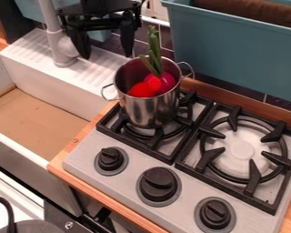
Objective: Put the red bottle from the metal pot in between the two burners.
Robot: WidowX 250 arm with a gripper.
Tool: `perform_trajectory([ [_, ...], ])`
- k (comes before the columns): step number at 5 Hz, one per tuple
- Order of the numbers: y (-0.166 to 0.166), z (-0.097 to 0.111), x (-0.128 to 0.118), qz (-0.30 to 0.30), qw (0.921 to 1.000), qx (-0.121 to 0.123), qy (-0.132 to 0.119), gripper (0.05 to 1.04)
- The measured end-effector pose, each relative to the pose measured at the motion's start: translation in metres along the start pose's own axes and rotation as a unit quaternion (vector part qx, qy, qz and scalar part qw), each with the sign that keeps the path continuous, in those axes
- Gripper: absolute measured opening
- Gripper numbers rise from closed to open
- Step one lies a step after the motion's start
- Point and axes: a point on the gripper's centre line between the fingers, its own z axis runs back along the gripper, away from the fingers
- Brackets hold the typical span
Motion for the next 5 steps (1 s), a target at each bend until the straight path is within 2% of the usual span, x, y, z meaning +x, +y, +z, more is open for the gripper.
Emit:
perform_trajectory([
  [1, 0.0, -0.007, -0.004, 0.005, 0.9999, 0.002, 0.014, 0.999],
  [2, -0.008, -0.016, -0.021, 0.043, 0.9985, 0.016, 0.03, 0.999],
  [3, -0.02, -0.012, -0.032, 0.068, 0.997, 0.011, 0.034, 0.999],
  [4, -0.032, 0.003, -0.041, 0.088, 0.9958, -0.013, 0.021, 0.999],
  [5, -0.049, 0.003, -0.045, 0.133, 0.9907, -0.024, -0.018, 0.999],
])
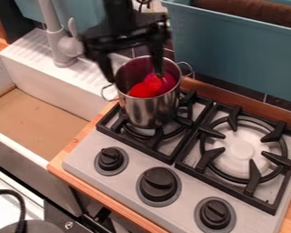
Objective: Put the red bottle from the metal pot in between the two burners.
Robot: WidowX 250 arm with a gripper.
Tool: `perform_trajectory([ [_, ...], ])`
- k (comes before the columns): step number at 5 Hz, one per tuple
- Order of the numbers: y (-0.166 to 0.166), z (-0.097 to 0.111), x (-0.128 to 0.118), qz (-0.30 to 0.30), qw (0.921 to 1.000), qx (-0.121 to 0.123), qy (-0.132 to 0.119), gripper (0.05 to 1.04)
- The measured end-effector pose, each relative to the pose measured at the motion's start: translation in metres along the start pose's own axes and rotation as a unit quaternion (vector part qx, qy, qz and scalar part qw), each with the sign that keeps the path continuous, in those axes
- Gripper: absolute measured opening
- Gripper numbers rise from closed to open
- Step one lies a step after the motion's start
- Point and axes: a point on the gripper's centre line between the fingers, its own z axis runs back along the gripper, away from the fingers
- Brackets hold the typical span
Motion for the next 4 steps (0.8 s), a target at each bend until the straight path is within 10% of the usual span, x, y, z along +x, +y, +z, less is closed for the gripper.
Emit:
perform_trajectory([
  [2, -0.022, -0.021, -0.004, 0.07, 0.9903, 0.005, -0.12, 0.999],
  [4, -0.018, -0.026, -0.001, 0.089, 0.9883, 0.059, -0.109, 0.999],
])
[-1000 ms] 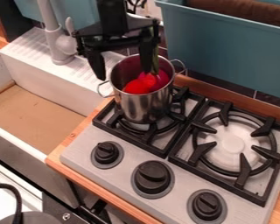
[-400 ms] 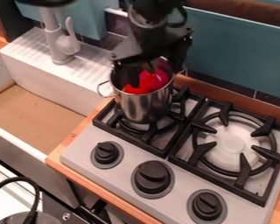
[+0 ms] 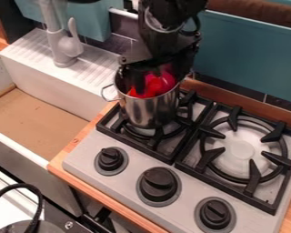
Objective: Put the red bottle from the metal pot in between the two burners.
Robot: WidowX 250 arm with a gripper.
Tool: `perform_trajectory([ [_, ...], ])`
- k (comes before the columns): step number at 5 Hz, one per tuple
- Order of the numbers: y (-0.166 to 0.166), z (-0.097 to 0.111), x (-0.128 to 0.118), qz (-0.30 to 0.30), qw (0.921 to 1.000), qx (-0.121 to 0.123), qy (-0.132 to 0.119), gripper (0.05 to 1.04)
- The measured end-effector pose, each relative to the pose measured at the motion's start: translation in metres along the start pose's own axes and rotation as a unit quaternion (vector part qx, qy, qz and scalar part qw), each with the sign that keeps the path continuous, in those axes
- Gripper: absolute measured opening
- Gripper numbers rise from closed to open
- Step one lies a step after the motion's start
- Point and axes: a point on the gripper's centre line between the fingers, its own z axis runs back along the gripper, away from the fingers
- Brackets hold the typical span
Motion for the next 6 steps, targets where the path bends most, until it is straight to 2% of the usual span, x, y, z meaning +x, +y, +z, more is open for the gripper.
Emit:
perform_trajectory([
  [1, 0.003, -0.003, 0.001, 0.011, 0.9997, 0.015, 0.018, 0.952],
  [3, 0.01, -0.003, 0.007, 0.027, 0.9989, 0.028, 0.025, 0.386],
  [4, 0.014, -0.004, 0.01, 0.032, 0.9986, 0.034, 0.026, 0.215],
  [6, 0.021, 0.002, 0.023, 0.047, 0.9969, 0.044, 0.045, 0.209],
])
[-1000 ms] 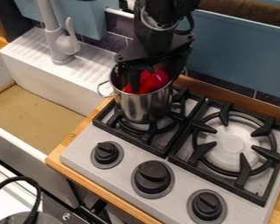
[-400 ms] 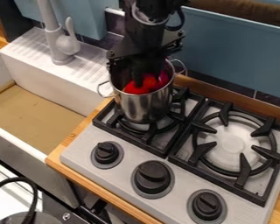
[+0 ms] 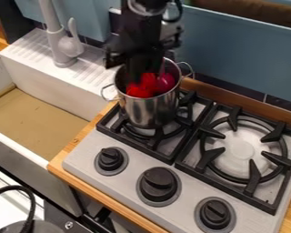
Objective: Put the red bottle from the metal pot in between the two burners.
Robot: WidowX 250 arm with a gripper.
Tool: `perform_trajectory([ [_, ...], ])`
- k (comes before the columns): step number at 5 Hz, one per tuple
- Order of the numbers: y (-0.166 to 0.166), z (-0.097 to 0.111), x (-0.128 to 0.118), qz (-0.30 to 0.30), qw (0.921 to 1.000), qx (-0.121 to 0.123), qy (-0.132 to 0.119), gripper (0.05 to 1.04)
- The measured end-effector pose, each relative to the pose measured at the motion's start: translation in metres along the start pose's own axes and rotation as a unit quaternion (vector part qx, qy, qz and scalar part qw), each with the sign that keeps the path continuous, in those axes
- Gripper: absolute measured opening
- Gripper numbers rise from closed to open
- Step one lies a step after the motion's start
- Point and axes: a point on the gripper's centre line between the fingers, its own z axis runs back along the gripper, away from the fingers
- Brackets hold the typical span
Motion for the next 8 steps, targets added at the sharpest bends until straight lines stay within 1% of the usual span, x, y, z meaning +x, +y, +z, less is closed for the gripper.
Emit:
perform_trajectory([
  [1, 0.003, 0.017, 0.012, 0.017, 0.9998, -0.01, 0.009, 0.209],
  [2, 0.004, 0.033, 0.017, 0.013, 0.9991, -0.015, 0.037, 0.209],
  [3, 0.003, 0.048, 0.011, 0.005, 0.9978, -0.022, 0.062, 0.207],
  [4, 0.002, 0.064, -0.006, -0.02, 0.996, -0.026, 0.083, 0.207],
  [5, 0.001, 0.082, -0.027, -0.04, 0.9956, -0.04, 0.074, 0.207],
  [6, 0.004, 0.083, -0.054, -0.044, 0.9971, -0.041, 0.046, 0.207],
  [7, 0.001, 0.069, -0.084, -0.045, 0.9986, -0.029, -0.004, 0.207],
  [8, -0.009, 0.041, -0.106, -0.042, 0.9987, 0.028, 0.009, 0.207],
])
